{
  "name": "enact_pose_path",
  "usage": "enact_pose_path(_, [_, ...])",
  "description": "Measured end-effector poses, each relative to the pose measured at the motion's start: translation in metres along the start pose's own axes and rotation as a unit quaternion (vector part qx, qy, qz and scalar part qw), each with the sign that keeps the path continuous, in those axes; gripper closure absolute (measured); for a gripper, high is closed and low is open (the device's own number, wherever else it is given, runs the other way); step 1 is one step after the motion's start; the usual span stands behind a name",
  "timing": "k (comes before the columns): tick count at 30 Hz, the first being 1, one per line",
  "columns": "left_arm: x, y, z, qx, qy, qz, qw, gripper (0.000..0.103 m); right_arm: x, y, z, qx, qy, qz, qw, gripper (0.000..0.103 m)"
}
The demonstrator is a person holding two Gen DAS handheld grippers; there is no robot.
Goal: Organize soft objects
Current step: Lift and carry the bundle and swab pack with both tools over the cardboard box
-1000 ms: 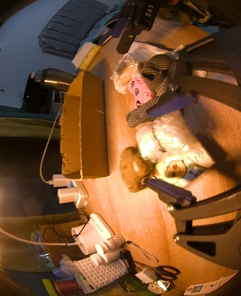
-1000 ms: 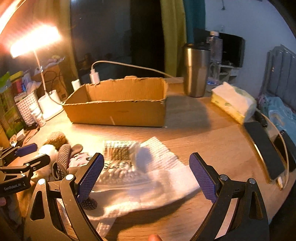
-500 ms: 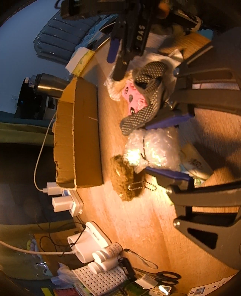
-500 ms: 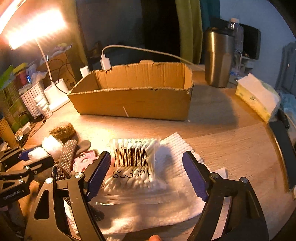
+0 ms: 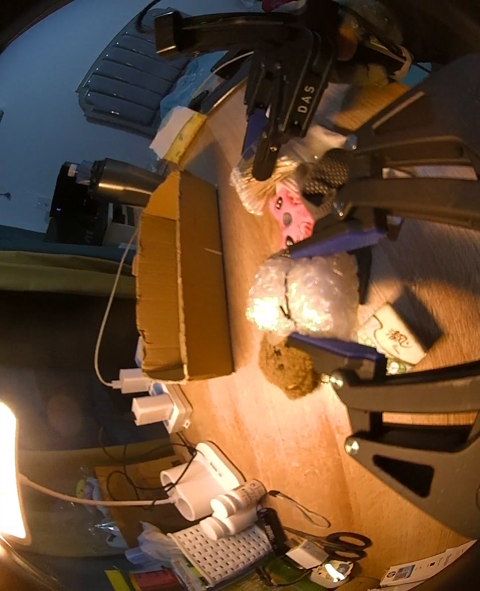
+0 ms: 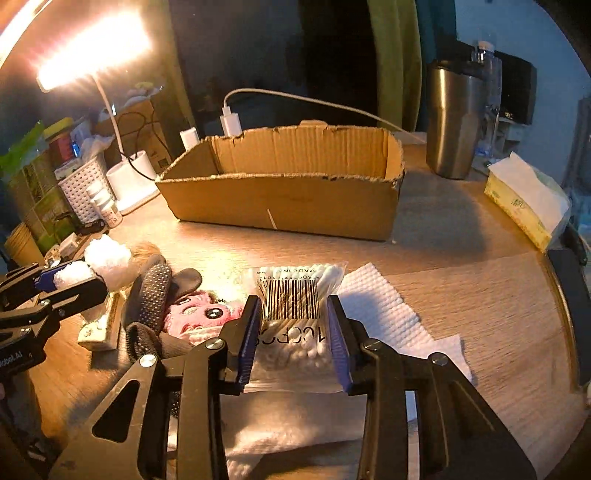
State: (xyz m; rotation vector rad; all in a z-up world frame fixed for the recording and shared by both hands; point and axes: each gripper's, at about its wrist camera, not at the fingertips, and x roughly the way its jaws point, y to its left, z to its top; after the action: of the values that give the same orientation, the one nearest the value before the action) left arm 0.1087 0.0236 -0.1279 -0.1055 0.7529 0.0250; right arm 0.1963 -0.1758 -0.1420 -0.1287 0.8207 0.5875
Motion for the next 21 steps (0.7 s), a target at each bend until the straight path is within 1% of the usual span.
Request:
enact_pose_path(8, [-0.014, -0.011, 0.014, 0.009, -0.023, -0.002, 0.9997, 0.061, -0.032, -0.006, 0.008, -0.001, -0.040, 0.002, 0.999, 0.066])
enact_pose_path(17, [-0.030, -0.016, 0.026, 0.013, -0.044, 0.002, 0.9989, 0.061, -0.062, -0.010, 0.018, -0.002, -0.075, 0.001, 0.997, 0.066])
enact_pose_path(21, [-0.040, -0.017, 0.033, 0.011, -0.067, 0.003, 0.9977, 0.061, -0.072, -0.012, 0.024, -0.003, -0.088, -0.003, 0.996, 0.066])
